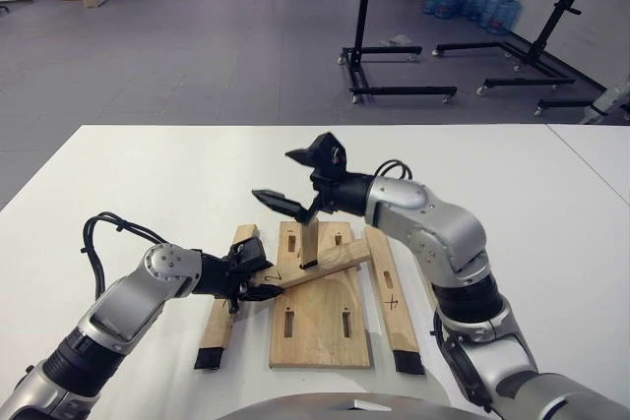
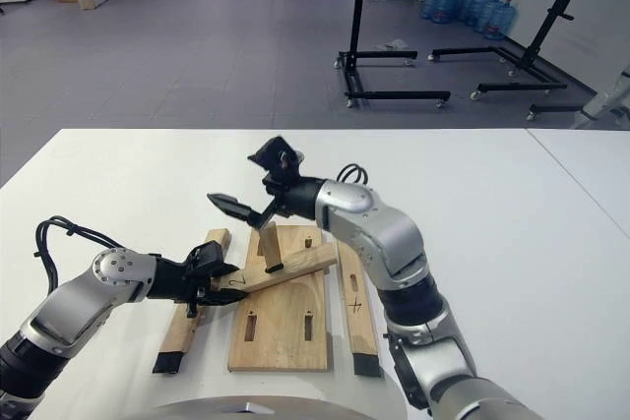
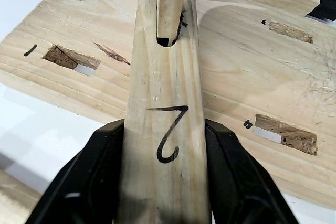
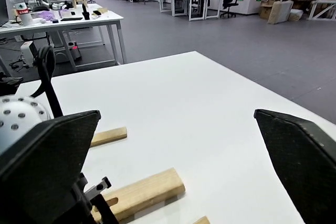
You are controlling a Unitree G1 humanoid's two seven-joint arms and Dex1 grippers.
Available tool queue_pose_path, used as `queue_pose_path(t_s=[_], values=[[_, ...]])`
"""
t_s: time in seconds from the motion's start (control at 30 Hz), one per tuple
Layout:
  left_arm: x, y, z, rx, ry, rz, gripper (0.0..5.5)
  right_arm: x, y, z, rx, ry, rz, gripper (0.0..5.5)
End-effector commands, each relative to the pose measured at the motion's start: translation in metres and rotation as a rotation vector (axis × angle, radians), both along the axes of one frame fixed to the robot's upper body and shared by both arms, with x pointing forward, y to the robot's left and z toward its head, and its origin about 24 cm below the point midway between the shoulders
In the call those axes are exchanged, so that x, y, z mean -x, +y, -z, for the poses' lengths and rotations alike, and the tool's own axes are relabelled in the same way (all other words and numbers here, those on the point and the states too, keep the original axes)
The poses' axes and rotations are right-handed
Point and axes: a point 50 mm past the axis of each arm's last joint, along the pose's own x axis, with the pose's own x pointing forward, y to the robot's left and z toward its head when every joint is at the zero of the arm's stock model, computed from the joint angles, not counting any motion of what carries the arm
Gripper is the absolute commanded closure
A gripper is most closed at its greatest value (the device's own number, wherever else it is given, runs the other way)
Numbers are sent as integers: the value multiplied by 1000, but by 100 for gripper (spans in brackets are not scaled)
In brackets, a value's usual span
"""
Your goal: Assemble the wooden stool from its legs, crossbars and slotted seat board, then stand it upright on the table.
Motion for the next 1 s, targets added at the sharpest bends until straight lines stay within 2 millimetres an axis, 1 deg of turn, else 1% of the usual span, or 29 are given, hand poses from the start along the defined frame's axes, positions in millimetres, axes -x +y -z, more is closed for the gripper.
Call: queue_pose_path(t_s=[0.03, 0.13, 0.2, 0.23, 0.27, 0.3, 0.37, 0.4, 0.47, 0.5, 0.53, 0.57, 0.7, 0.8, 0.83, 0.9, 1.0], values=[[10, 4, 13, -34, 73, 2, 349, 4, 4, -23, -33, -51, -32, 10], [10, 4, 14, -36, 73, 4, 349, 10, 12, -35, -66, -69, -67, 10], [11, 4, 13, -34, 69, 6, 349, 14, 17, -32, -69, -53, -92, 10], [11, 3, 13, -33, 69, 9, 349, 15, 18, -27, -55, -38, -94, 10], [11, 3, 13, -32, 69, 12, 349, 16, 18, -17, -33, -13, -95, 10], [11, 3, 13, -31, 70, 13, 349, 15, 16, 2, 13, 38, -89, 10], [11, 2, 13, -30, 73, 12, 349, 14, 11, 51, 146, 145, -72, 10], [11, 2, 13, -29, 74, 12, 349, 14, 7, 71, 183, 199, -61, 10], [11, 2, 12, -29, 76, 18, 349, 12, 1, 94, 208, 250, -33, 10], [11, 2, 12, -31, 78, 22, 349, 11, -2, 100, 210, 260, -14, 10], [11, 3, 12, -34, 79, 23, 349, 10, -2, 100, 194, 259, -5, 10], [11, 4, 12, -35, 80, 23, 349, 8, -2, 98, 173, 252, -1, 10], [11, 4, 13, -35, 81, 17, 349, 5, 2, 68, 61, 208, -26, 10], [10, 3, 13, -33, 78, 23, 349, 3, 1, 47, 8, 168, -29, 10], [10, 3, 13, -33, 77, 25, 349, 2, 0, 38, -18, 147, -29, 10], [10, 4, 12, -34, 77, 27, 349, 0, -5, 8, -114, 72, -30, 10], [10, 4, 11, -32, 73, 38, 349, -3, -12, -29, -261, 3, -13, 10]])
